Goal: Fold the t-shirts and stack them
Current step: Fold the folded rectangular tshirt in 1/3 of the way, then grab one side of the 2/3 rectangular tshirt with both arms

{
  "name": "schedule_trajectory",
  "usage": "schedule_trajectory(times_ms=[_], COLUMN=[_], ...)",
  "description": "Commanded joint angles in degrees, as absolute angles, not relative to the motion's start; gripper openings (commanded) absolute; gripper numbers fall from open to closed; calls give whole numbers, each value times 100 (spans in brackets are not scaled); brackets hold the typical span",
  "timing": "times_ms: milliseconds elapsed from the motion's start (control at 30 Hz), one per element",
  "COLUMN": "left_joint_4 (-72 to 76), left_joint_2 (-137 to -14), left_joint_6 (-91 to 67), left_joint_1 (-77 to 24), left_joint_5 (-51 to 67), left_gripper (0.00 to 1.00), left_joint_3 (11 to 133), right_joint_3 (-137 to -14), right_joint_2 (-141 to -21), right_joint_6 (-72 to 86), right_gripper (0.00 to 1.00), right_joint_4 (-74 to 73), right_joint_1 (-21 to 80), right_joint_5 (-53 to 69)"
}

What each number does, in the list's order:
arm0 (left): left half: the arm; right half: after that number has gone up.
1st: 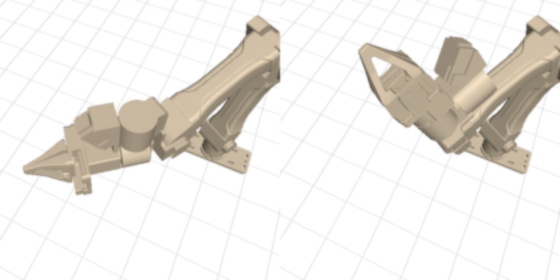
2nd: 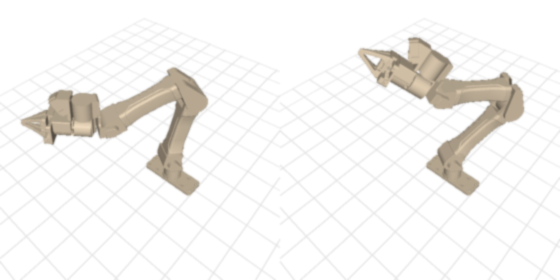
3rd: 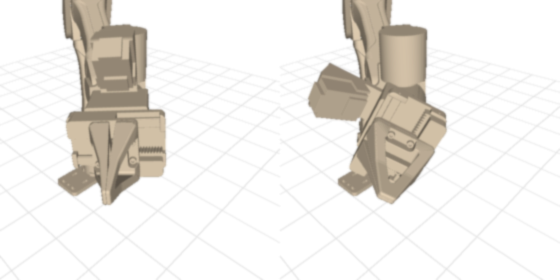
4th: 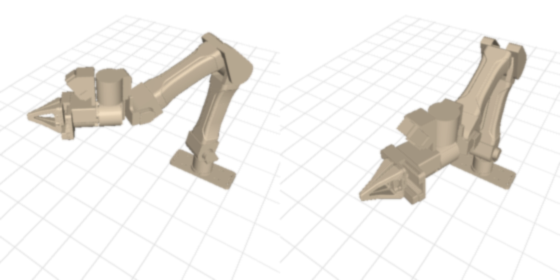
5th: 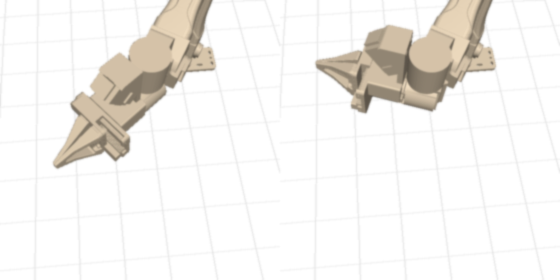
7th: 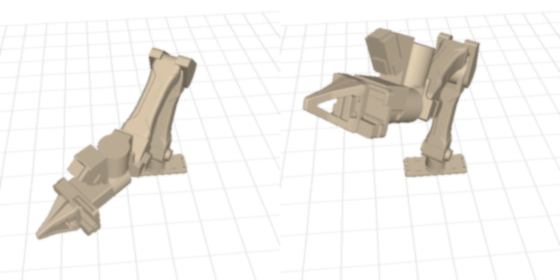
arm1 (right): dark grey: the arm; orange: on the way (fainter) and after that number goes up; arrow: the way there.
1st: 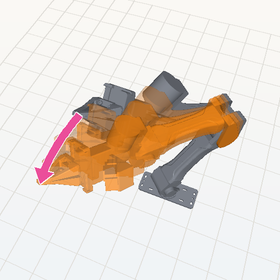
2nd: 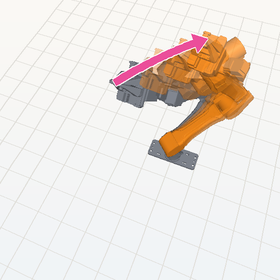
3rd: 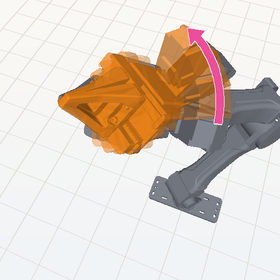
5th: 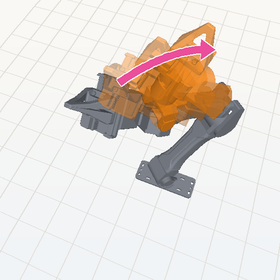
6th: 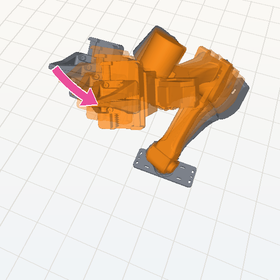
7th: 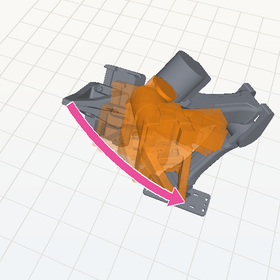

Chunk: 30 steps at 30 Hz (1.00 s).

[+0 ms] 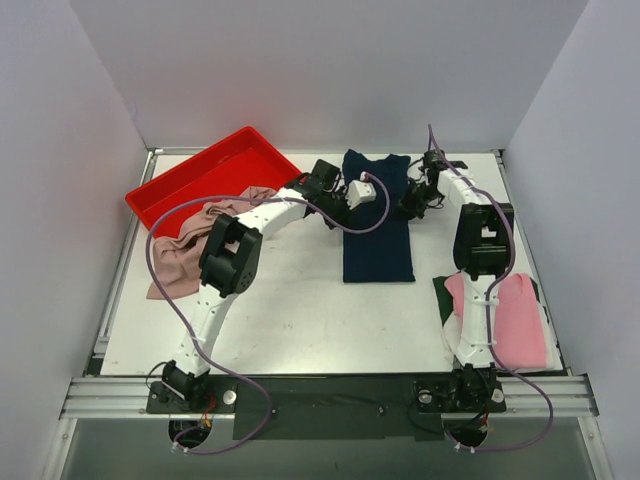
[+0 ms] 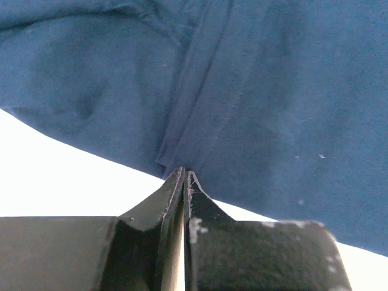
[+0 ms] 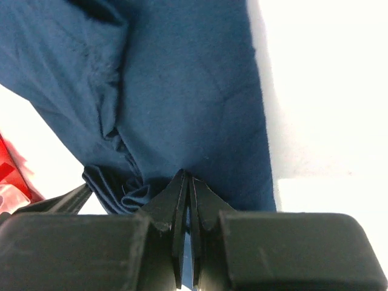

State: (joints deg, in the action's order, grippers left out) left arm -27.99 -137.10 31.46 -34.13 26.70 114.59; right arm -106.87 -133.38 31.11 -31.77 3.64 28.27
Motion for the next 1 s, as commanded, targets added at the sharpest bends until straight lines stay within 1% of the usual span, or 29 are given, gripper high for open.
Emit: schedule_trajectory(times_ms=[0,133,233,267,300,333,367,400,433,467,500,533,567,633,700,800,867,967], left_joint_4=[-2206,-2311,-2767,-2838,-2978,-3040,-3224,-3330,-3662,-3874,-4250,-4593,-4771,-4861,-4484,-3476,-2816,-2321], left_joint_2=[-13834,-13799,-13676,-13624,-13501,-13430,-13282,-13211,-13036,-12965,-12772,-12657,-12482,-12191,-11901,-11515,-11426,-11487], left_joint_6=[2681,2540,2846,2952,3205,3365,3679,3900,4303,4507,4953,5201,5716,6073,6004,5906,5784,5573], left_joint_1=[-3349,-3357,-3357,-3340,-3340,-3331,-3340,-3349,-3383,-3419,-3549,-3620,-3804,-4024,-4200,-4586,-4763,-4860], left_joint_5=[2040,1882,1854,1863,1915,1942,2116,2275,2624,2758,2977,3040,3102,3199,3252,2754,2349,2057], left_gripper=[12,13,15,15,16,17,19,21,28,32,52,67,80,84,86,87,88,88], left_joint_3=[11795,11891,12460,12567,12742,12805,12823,12806,12693,12596,12308,12148,11764,11146,10522,9391,8915,8701], right_joint_3=[-11056,-11144,-10970,-10899,-10716,-10601,-10365,-10241,-9909,-9731,-9242,-8985,-8452,-7747,-7114,-6374,-6171,-5986], right_joint_2=[-13412,-13202,-12737,-12422,-12280,-11965,-11831,-11534,-11375,-11156,-10997,-10717,-10462,-10049,-9723,-9527,-9597,-9703], right_joint_6=[3164,3041,2840,2795,2673,2533,2470,2348,2321,2346,2355,2425,2487,2654,2794,3005,3128,3243], right_gripper=[0,0,0,0,2,6,20,32,44,48,55,57,59,60,61,61,61,61], right_joint_4=[-3340,-3453,-3586,-3595,-3595,-3612,-3638,-3708,-3779,-3892,-3920,-3946,-3920,-3859,-3666,-3341,-3130,-2805], right_joint_1=[273,194,53,27,26,26,18,26,18,18,18,18,26,26,175,369,396,395], right_joint_5=[2733,2480,1673,1522,1242,1161,1030,985,932,923,940,949,949,941,958,1063,1133,1134])
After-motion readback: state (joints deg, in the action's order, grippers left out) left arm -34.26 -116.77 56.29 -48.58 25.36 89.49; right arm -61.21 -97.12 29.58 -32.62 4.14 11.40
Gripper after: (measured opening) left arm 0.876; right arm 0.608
